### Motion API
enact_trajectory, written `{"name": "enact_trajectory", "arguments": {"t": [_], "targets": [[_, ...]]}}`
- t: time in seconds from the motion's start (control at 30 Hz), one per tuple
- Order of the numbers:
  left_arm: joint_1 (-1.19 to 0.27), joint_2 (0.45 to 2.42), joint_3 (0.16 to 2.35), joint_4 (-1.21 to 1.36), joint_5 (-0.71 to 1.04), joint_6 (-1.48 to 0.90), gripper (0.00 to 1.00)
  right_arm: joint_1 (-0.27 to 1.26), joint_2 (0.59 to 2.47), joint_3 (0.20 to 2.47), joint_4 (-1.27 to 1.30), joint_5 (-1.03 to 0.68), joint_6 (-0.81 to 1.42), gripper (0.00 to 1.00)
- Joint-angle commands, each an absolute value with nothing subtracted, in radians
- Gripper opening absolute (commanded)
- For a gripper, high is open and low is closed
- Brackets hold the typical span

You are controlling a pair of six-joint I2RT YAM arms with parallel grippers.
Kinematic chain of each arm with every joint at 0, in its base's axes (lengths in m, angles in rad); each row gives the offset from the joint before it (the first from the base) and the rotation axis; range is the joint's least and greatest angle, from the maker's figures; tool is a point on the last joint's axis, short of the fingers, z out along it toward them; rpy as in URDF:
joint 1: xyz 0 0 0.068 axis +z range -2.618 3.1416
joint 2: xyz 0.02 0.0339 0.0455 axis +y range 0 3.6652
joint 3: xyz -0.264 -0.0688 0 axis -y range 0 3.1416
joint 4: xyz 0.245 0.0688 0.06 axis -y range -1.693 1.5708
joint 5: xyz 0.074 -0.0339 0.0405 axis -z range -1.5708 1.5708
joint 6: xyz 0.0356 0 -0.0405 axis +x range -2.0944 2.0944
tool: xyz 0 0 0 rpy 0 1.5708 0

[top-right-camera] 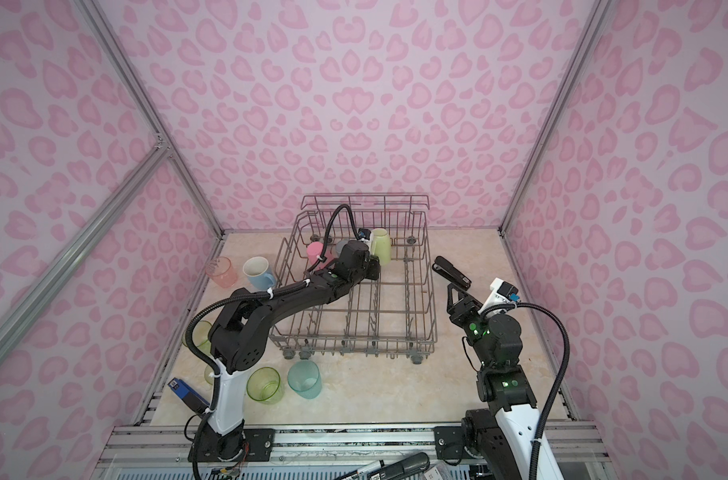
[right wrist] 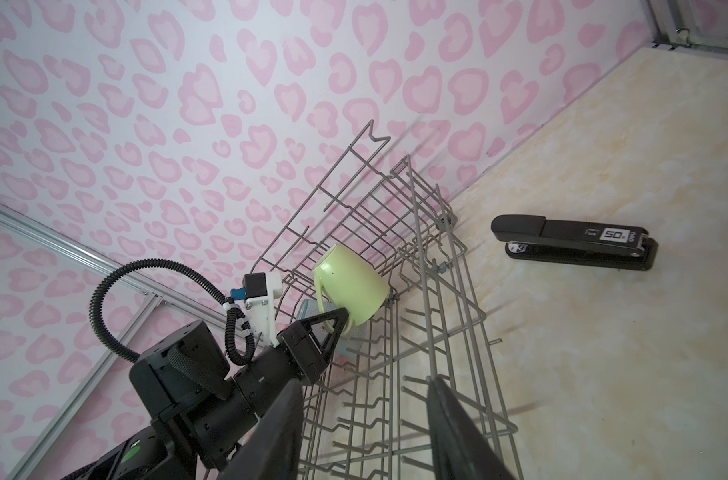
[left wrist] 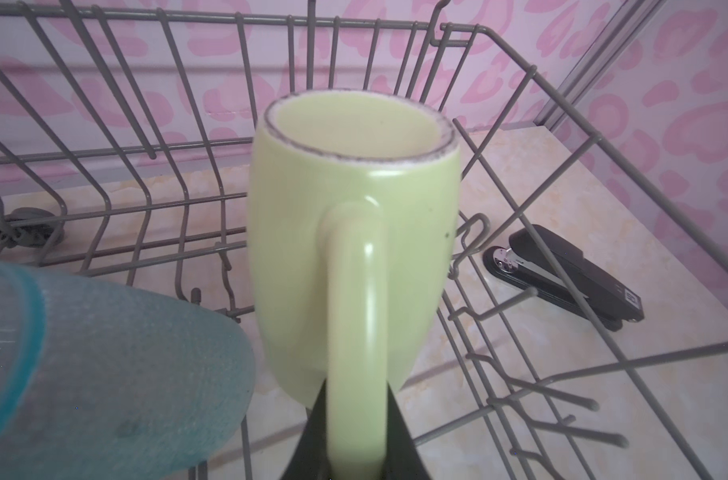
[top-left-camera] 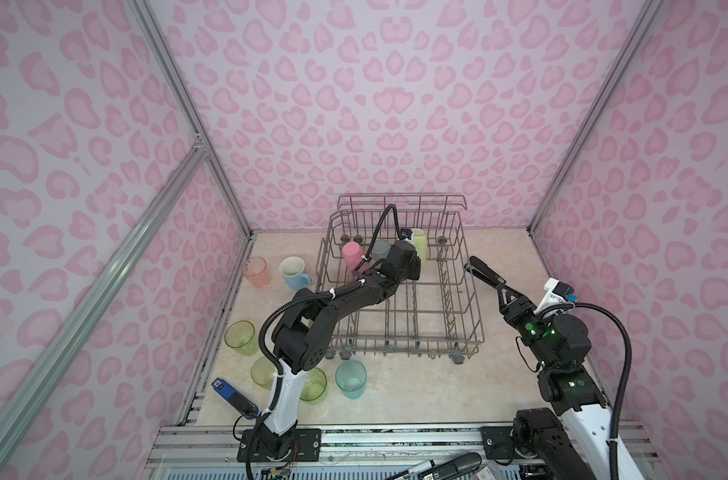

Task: Load the cups into the dish rack
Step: 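Lower the pale green mug upright beside the teal cup with the left gripper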

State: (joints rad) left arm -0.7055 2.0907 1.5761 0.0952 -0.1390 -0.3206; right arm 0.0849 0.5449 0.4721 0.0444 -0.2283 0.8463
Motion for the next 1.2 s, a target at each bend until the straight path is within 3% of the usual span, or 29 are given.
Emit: {"name": "enact_trajectory", "arguments": {"t": [0.0,0.53,1.03,1.17], "targets": [[-0.689,2.051,1.607,0.052,0.0,-0.294,0.07,0.083,0.535,0.466,0.035,-0.221,0.848,0.48],[-0.658,2.117,1.632,0.037,0.082,-0.231,0.07,0.076,0.517,0.478,0.012,-0.215,0.828,0.49],[-0.675,2.129,1.606,-0.025,-0.05,-0.275,0.1,0.071,0.552,0.455,0.069,-0.222,0.834,0.49],[-0.682,2.132,1.593,-0.034,-0.065,-0.268,0.17,0.071,0.554,0.446,0.075,-0.222,0.837,0.49]]}}
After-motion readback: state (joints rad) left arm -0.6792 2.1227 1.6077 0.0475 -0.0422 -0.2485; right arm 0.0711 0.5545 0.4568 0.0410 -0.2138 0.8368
